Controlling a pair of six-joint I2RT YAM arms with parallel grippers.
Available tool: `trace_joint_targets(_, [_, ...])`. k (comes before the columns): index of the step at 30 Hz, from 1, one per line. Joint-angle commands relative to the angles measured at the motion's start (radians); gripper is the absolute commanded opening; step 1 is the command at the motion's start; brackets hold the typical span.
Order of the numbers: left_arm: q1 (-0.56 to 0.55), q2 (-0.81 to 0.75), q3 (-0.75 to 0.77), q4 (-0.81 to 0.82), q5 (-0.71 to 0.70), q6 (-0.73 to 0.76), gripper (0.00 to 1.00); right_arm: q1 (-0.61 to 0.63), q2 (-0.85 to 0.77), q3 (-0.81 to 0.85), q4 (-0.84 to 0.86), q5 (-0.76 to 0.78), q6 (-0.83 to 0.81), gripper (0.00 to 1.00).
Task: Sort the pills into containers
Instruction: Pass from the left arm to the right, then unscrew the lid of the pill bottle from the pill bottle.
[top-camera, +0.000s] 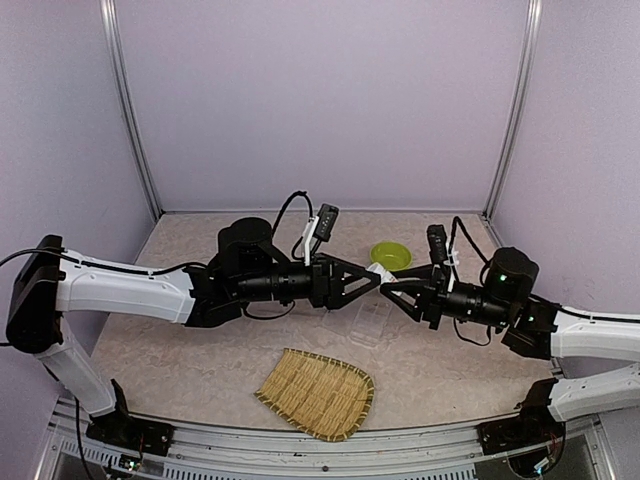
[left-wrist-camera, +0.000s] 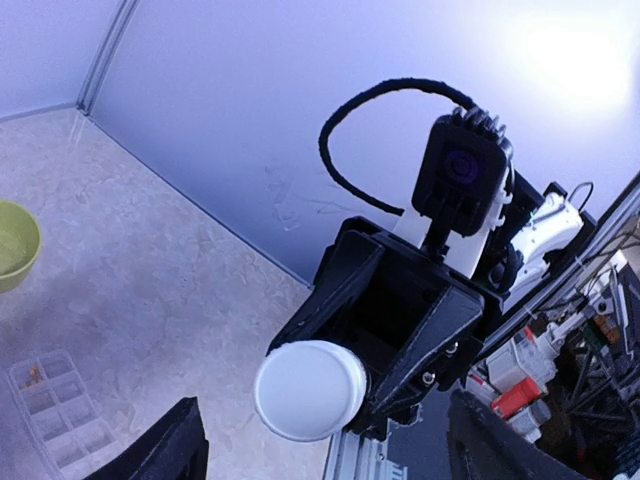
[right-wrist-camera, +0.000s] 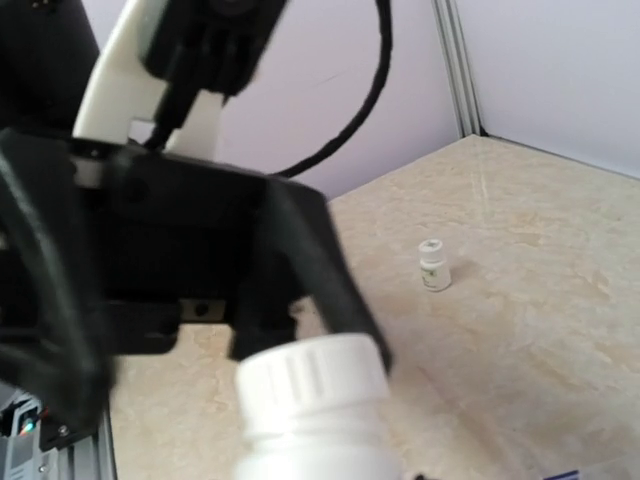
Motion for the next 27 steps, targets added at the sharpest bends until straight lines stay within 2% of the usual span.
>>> trace_joint_targets(1, [0.005,-0.019,0.008,0.039,0.001,0.013,0.95,0.001,-0.021,0.013,0.016,-0.006,0.017,0.13])
trace_joint_targets(3, [0.014,-0.018,0.008,0.063,0.022,0.015,0.99,0.007,-0.014,0.010,0.039,-0.025,0.037,0.13])
trace_joint_targets(12, [0.025,0.042,0.044,0.155,0.119,-0.017,0.99,0.068,0.091,0.036,0.141,-0.059,0.081,0.13])
trace_joint_targets(21, [0.010,0.045,0.043,0.167,0.142,-0.009,0.99,0.087,0.140,0.050,0.178,-0.020,0.110,0.13])
trace_joint_targets(27, [0.009,0.027,0.021,0.162,0.134,0.012,0.92,0.087,0.131,0.052,0.131,0.052,0.103,0.13])
